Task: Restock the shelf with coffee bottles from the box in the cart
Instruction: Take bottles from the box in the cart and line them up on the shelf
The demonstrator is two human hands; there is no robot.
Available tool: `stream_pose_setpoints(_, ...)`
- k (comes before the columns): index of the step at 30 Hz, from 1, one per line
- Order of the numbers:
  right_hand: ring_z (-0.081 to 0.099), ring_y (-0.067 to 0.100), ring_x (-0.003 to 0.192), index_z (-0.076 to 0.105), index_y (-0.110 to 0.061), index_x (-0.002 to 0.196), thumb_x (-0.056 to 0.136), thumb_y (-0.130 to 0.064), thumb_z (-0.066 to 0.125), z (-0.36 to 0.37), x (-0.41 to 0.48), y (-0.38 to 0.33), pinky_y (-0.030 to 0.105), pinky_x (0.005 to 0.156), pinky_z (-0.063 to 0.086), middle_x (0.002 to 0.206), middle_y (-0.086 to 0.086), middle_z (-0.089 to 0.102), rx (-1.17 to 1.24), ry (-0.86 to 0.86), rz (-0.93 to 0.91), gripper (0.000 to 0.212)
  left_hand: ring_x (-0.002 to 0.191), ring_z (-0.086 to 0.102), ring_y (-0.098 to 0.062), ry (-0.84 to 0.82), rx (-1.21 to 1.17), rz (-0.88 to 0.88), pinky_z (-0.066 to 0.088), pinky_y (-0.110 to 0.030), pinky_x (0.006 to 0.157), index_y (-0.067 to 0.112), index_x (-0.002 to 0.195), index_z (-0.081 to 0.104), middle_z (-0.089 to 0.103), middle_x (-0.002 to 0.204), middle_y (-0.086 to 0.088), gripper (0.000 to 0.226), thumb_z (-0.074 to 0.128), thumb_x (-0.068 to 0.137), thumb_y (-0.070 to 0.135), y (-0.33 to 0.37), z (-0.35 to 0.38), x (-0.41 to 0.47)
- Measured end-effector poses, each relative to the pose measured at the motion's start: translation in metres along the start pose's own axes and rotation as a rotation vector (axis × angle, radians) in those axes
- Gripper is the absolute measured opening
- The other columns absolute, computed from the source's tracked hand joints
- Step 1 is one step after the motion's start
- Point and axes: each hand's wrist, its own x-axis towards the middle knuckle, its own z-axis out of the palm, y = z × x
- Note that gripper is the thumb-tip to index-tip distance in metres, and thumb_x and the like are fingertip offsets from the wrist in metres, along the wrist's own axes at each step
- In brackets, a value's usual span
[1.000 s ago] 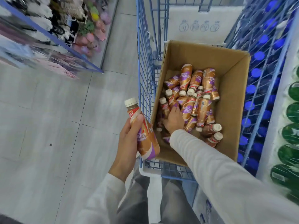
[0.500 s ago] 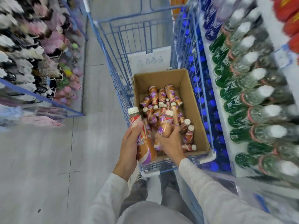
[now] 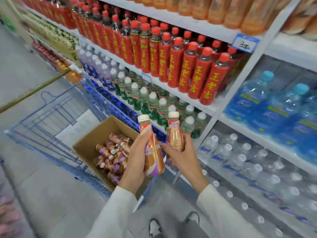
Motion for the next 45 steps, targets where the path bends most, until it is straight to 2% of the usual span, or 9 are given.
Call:
stream_pose_setpoints(3, 0.073, 0.014, 0.082, 0.054, -0.039, 0.111, 0.069, -0.052, 0.088, -0.053, -0.023, -0.025, 0.048, 0.073, 0.063, 0.094, -0.011, 0.071, 0.005, 0.102, -0.038, 0.056, 0.073, 0.067, -0.026, -0.137, 0.077, -0.025, 0.056, -0.041, 0.071, 0.014, 0.113, 0.067, 0.068, 0.087, -0.013, 0.042, 0.073, 0.086, 0.046, -0.006, 0.050, -0.009)
stream_pose_setpoints(6, 0.069, 0.007, 0.067, 0.053, -0.029, 0.113, 0.079, -0.038, 0.085, -0.109, -0.046, -0.043, 0.030, 0.061, 0.060, 0.091, -0.007, 0.069, 0.030, 0.196, -0.084, 0.048, 0.079, 0.070, -0.021, -0.261, 0.168, -0.017, 0.056, -0.038, 0.075, 0.016, 0.122, 0.069, 0.072, 0.090, -0.008, 0.050, 0.074, 0.084, 0.048, -0.018, 0.106, -0.021)
stream_pose_setpoints(10, 0.063, 0.011, 0.054, 0.054, -0.026, 0.108, 0.083, -0.034, 0.082, -0.188, -0.076, -0.060, 0.032, 0.055, 0.057, 0.076, -0.010, 0.066, 0.056, 0.337, -0.135, 0.039, 0.084, 0.067, -0.027, -0.450, 0.214, 0.024, 0.053, -0.045, 0.083, 0.019, 0.113, 0.072, 0.070, 0.095, -0.016, 0.044, 0.078, 0.079, 0.047, -0.042, 0.189, -0.039)
stream_pose_setpoints(16, 0.059, 0.005, 0.050, 0.053, -0.024, 0.107, 0.085, -0.025, 0.080, -0.312, -0.118, -0.060, 0.022, 0.048, 0.051, 0.078, -0.003, 0.064, 0.067, 0.536, -0.186, 0.034, 0.070, 0.066, -0.022, -0.569, 0.250, -0.001, 0.054, -0.036, 0.067, 0.013, 0.115, 0.070, 0.067, 0.093, -0.016, 0.071, 0.084, 0.061, 0.057, -0.092, 0.321, -0.081)
stream_pose_setpoints(25, 0.057, 0.017, 0.055, 0.050, -0.024, 0.112, 0.087, -0.024, 0.079, -0.478, -0.164, -0.087, 0.037, 0.054, 0.056, 0.081, 0.005, 0.062, 0.127, 0.629, -0.319, 0.038, 0.075, 0.069, -0.018, -0.720, 0.286, 0.093, 0.057, -0.028, 0.066, 0.008, 0.120, 0.068, 0.070, 0.096, -0.014, 0.063, 0.073, 0.073, 0.050, -0.150, 0.480, -0.141)
stream_pose_setpoints(32, 0.061, 0.013, 0.060, 0.052, -0.023, 0.112, 0.083, -0.031, 0.082, -0.543, -0.165, -0.136, 0.036, 0.056, 0.059, 0.086, 0.002, 0.063, 0.094, 0.658, -0.437, 0.042, 0.088, 0.071, -0.023, -0.773, 0.352, 0.263, 0.058, -0.041, 0.083, 0.024, 0.112, 0.072, 0.074, 0.095, -0.005, 0.029, 0.067, 0.090, 0.043, -0.147, 0.549, -0.158)
stream_pose_setpoints(37, 0.061, 0.015, 0.058, 0.052, -0.021, 0.115, 0.084, -0.026, 0.082, -0.569, -0.131, -0.172, 0.042, 0.057, 0.059, 0.091, 0.006, 0.065, 0.065, 0.692, -0.514, 0.043, 0.088, 0.074, -0.014, -0.813, 0.404, 0.465, 0.058, -0.026, 0.073, 0.033, 0.114, 0.069, 0.078, 0.097, 0.004, 0.022, 0.068, 0.092, 0.038, -0.116, 0.595, -0.146)
stream_pose_setpoints(41, 0.067, 0.010, 0.075, 0.051, -0.025, 0.116, 0.081, -0.031, 0.083, -0.588, -0.094, -0.184, 0.025, 0.060, 0.055, 0.098, -0.003, 0.067, -0.036, 0.746, -0.523, 0.047, 0.094, 0.072, -0.003, -0.835, 0.419, 0.541, 0.056, -0.019, 0.073, 0.037, 0.125, 0.063, 0.075, 0.107, 0.016, 0.034, 0.070, 0.092, 0.039, -0.102, 0.620, -0.122)
stream_pose_setpoints(45, 0.067, 0.008, 0.086, 0.049, -0.022, 0.119, 0.080, -0.030, 0.084, -0.602, -0.060, -0.187, 0.013, 0.058, 0.049, 0.102, -0.005, 0.067, -0.093, 0.747, -0.495, 0.053, 0.099, 0.070, -0.004, -0.823, 0.453, 0.581, 0.055, -0.028, 0.087, 0.043, 0.109, 0.063, 0.073, 0.106, 0.018, 0.018, 0.070, 0.093, 0.037, -0.099, 0.637, -0.093)
